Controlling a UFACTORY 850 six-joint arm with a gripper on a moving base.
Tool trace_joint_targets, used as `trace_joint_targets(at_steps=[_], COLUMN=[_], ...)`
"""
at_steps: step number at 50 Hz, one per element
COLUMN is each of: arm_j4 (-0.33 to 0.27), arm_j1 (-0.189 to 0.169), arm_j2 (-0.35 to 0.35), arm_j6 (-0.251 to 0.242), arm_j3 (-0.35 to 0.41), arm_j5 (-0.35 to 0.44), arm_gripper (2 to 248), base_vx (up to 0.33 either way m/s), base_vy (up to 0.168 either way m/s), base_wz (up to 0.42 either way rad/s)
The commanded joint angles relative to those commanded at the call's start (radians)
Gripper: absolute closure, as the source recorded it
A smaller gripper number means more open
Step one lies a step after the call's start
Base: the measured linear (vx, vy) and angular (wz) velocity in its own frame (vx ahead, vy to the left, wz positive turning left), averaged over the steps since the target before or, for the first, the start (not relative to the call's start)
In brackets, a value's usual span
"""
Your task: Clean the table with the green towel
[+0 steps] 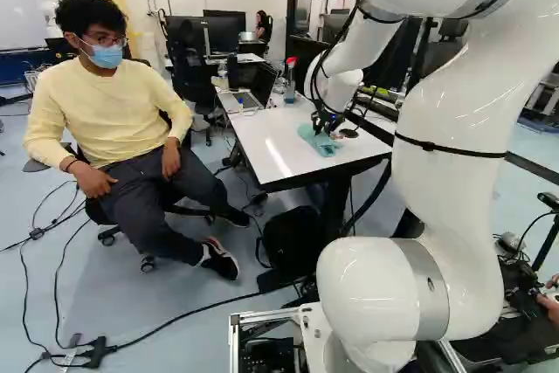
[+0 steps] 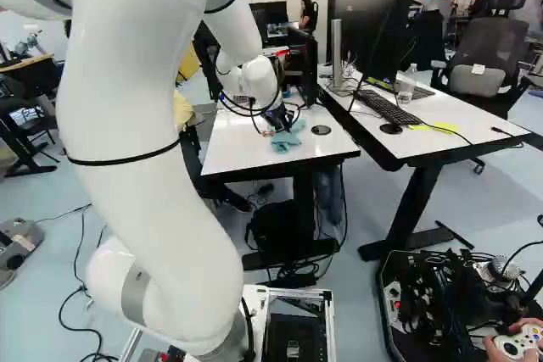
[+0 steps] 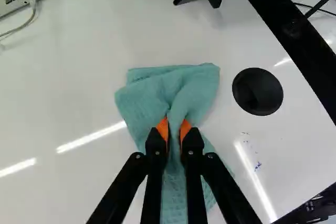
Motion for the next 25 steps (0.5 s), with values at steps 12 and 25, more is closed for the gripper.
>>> trace_joint_targets(at_steps=[12,25], arm_j4=[0.0,0.0], arm_j1=[0.0,-0.023], arm_j2=[0.0,0.0], arm_j6=[0.0,0.0], arm_j3=[0.0,-0.001], arm_j5=[-0.004,-0.004], arm_gripper=[205,205], base_vx=[0.0,0.0], base_vy=[0.0,0.0], base_wz=[0.0,0.0])
